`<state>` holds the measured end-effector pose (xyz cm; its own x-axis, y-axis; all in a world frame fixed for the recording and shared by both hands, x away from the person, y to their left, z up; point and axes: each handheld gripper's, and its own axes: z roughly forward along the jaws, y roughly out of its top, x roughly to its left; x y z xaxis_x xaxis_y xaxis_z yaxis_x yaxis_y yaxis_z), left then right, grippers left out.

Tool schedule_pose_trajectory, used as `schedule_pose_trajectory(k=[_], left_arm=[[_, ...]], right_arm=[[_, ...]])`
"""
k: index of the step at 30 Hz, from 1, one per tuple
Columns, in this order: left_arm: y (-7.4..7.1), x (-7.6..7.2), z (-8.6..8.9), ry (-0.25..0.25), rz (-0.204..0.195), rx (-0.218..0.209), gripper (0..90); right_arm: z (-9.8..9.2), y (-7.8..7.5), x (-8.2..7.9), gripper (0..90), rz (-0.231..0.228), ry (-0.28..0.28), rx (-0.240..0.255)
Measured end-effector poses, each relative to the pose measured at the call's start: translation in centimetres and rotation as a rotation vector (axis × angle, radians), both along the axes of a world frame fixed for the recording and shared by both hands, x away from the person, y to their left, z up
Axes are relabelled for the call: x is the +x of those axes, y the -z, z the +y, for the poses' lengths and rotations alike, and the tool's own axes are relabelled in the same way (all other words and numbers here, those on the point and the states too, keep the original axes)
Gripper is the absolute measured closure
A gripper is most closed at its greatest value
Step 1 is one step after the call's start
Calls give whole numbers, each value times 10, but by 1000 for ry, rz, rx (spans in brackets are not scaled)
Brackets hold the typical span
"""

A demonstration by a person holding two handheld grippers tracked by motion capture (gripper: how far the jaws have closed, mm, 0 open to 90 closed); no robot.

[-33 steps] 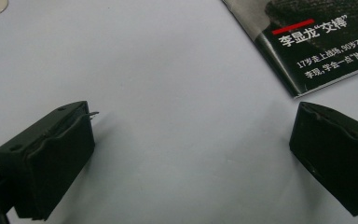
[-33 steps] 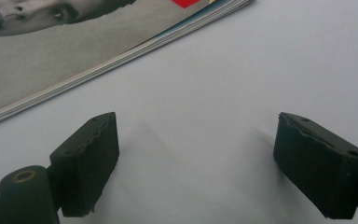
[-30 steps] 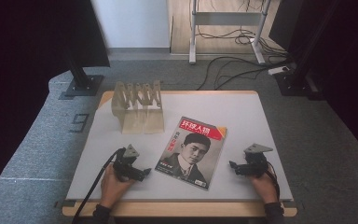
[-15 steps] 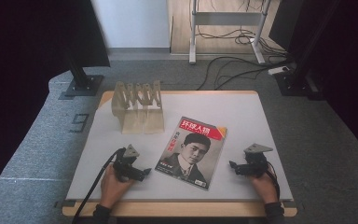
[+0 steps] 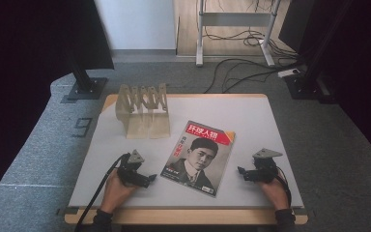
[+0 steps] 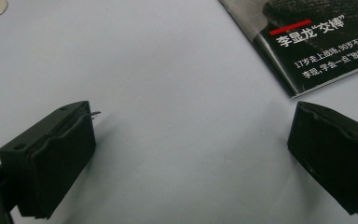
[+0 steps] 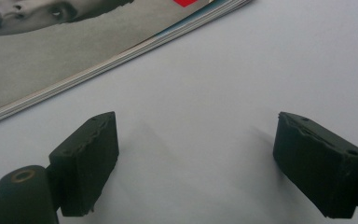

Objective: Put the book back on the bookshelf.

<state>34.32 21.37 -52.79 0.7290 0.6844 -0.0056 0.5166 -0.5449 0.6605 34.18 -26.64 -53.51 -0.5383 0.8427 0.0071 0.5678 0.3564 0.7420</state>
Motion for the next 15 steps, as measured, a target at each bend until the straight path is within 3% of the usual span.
schedule_pose_trajectory(k=[5, 9, 12, 15], left_arm=[[-1, -2, -4, 17, 17, -18, 0], [-8, -4, -10, 38, 28, -75, 13], [-14, -4, -17, 60, 22, -95, 16], [-18, -4, -27, 81, 12, -87, 14]], right_arm=[[0, -2, 3, 124, 14, -17, -8], [1, -3, 8, 111, 20, -25, -15], [4, -6, 15, 96, 2, -35, -10], [11, -11, 27, 75, -9, -54, -8]])
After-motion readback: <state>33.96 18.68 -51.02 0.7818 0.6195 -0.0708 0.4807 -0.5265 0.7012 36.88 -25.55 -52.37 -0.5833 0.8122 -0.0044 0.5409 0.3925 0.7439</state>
